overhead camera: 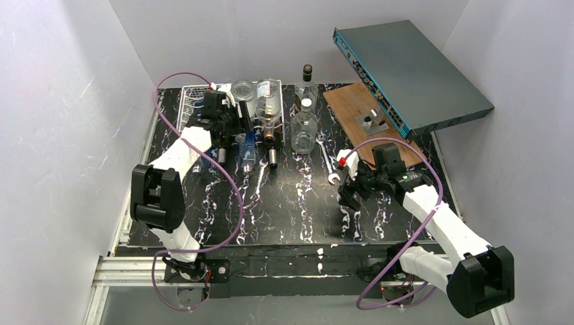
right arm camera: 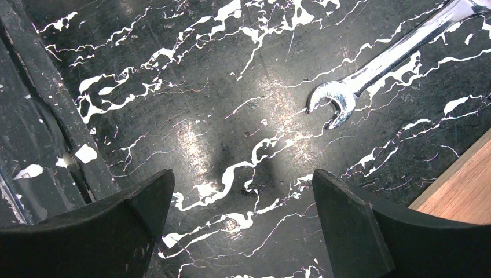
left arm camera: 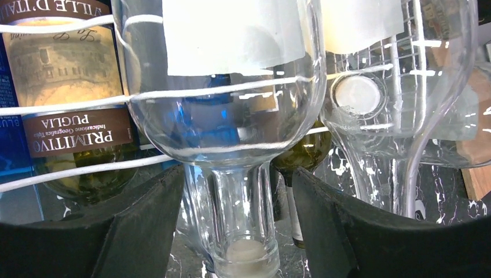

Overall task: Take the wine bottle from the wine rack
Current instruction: Pick up the wine bottle from the wine rack.

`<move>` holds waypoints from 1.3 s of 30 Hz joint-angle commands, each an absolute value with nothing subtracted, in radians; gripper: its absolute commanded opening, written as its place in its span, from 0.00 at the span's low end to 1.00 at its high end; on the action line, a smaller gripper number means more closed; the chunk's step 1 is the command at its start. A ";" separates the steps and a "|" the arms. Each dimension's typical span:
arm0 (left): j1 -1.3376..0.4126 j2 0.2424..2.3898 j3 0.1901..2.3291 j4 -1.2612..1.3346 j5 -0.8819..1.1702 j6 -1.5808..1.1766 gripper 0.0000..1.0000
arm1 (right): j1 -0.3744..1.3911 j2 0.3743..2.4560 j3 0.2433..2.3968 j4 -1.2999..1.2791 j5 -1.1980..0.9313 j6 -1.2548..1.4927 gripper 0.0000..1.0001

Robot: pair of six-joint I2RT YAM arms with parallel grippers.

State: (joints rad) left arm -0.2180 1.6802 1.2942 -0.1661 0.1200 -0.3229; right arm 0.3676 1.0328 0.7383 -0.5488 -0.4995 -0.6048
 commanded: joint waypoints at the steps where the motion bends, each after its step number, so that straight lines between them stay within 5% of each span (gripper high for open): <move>1: -0.212 1.693 1.333 -0.213 0.133 -0.325 0.66 | 0.362 1.009 0.735 -0.529 -0.514 -0.615 0.98; 24: -0.212 1.754 1.383 -0.249 0.165 -0.341 0.54 | 0.351 1.003 0.732 -0.528 -0.514 -0.619 0.98; 28: -0.212 1.752 1.382 -0.251 0.168 -0.340 0.42 | 0.349 1.002 0.732 -0.528 -0.514 -0.619 0.98; 32: -0.210 1.733 1.385 -0.249 0.165 -0.332 0.02 | 0.348 1.002 0.732 -0.528 -0.514 -0.619 0.98; 39: -0.210 1.665 1.400 -0.231 0.124 -0.302 0.00 | 0.345 1.000 0.732 -0.528 -0.515 -0.620 0.98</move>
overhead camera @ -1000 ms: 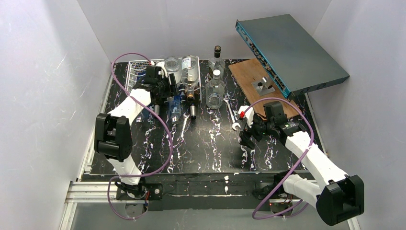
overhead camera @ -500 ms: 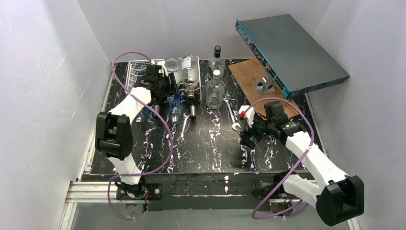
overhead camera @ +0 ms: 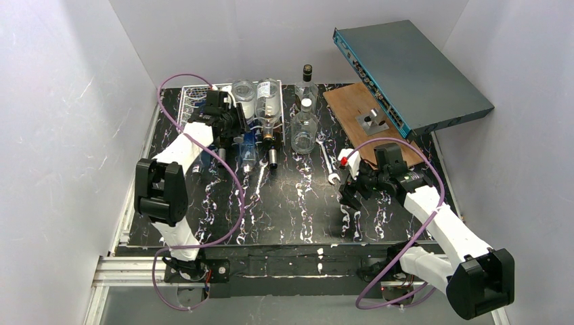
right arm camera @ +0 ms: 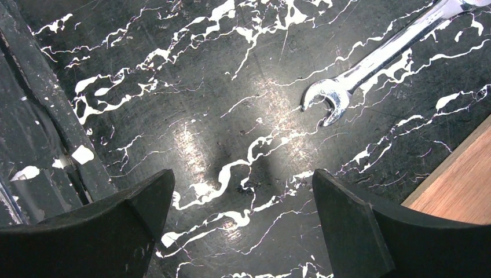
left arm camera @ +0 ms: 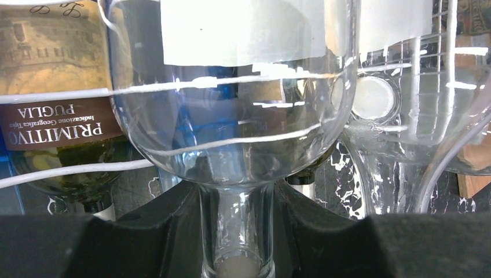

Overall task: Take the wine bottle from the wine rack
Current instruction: Pick up the wine bottle from the wine rack.

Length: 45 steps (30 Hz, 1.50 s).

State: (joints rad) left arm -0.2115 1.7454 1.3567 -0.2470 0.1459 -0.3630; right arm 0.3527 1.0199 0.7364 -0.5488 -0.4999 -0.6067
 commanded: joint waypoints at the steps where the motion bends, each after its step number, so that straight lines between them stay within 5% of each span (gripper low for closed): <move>1: -0.210 1.654 1.403 -0.227 0.116 -0.298 0.00 | 0.344 1.000 0.732 -0.527 -0.515 -0.619 0.98; 45: -0.186 1.442 1.402 -0.202 0.099 -0.300 0.00 | 0.329 1.002 0.729 -0.528 -0.526 -0.622 0.98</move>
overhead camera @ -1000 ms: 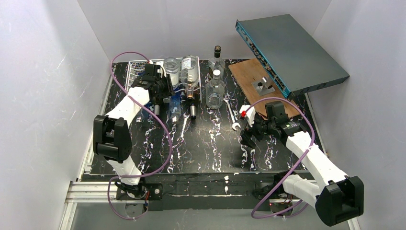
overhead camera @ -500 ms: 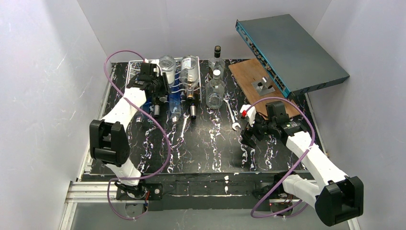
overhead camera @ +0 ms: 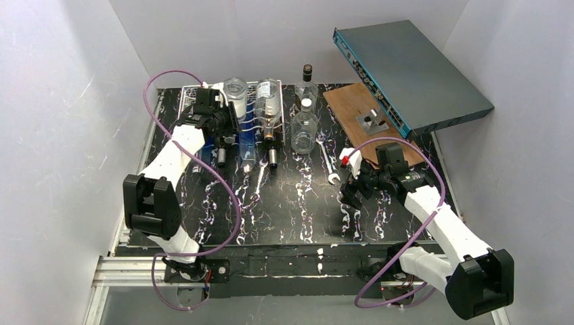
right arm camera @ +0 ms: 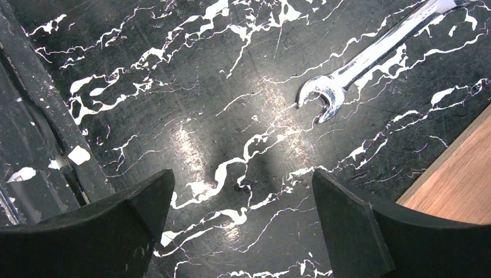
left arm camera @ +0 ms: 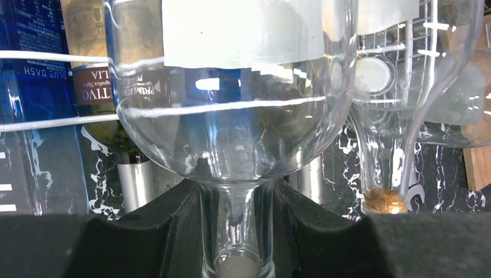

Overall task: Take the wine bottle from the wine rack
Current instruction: Pick up the wine bottle from the wine rack.

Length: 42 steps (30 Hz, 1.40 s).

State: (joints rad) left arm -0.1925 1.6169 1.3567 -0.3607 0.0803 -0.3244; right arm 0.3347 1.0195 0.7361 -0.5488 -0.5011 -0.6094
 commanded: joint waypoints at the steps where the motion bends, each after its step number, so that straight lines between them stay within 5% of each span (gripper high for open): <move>1: -0.187 1.434 1.401 -0.205 0.106 -0.301 0.00 | 0.328 1.001 0.729 -0.528 -0.526 -0.622 0.98; 42: -0.201 0.784 0.962 -0.321 0.670 -0.868 0.00 | 0.296 0.999 0.729 -0.541 -0.557 -0.629 0.98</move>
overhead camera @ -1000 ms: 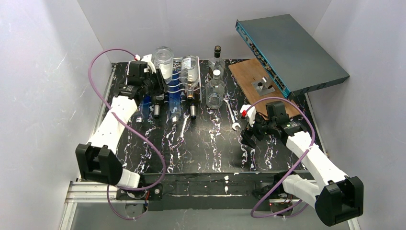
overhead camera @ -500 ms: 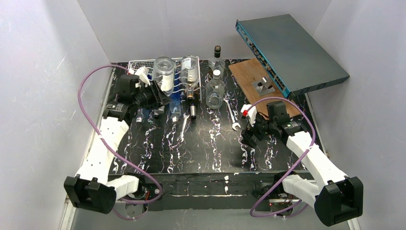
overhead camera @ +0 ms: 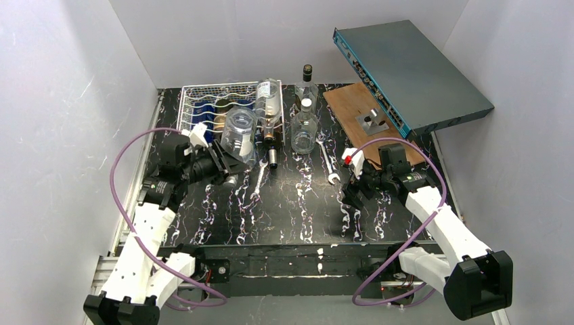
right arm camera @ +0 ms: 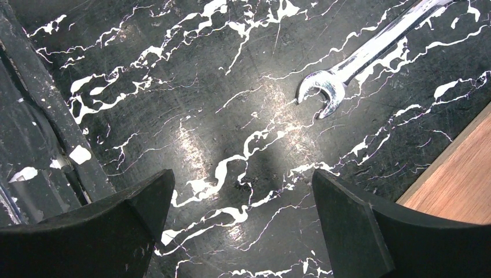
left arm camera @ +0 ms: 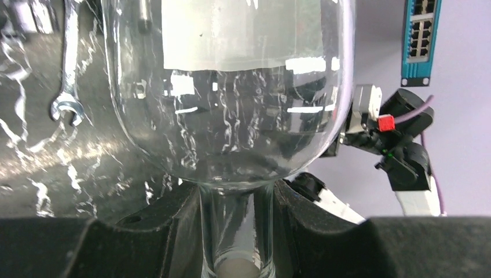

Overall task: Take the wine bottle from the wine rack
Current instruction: Place the wine bottle at the center of the board.

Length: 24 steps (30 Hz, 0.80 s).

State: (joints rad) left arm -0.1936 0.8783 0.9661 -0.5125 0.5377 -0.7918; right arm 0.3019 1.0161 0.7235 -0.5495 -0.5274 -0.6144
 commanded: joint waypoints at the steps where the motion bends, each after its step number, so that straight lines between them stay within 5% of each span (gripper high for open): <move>1: -0.207 0.773 0.947 -0.321 0.678 -0.884 0.00 | 0.296 0.999 0.730 -0.542 -0.560 -0.631 0.99; 24: -0.537 0.792 0.850 -0.324 0.586 -1.197 0.00 | 0.285 1.000 0.732 -0.560 -0.595 -0.652 0.98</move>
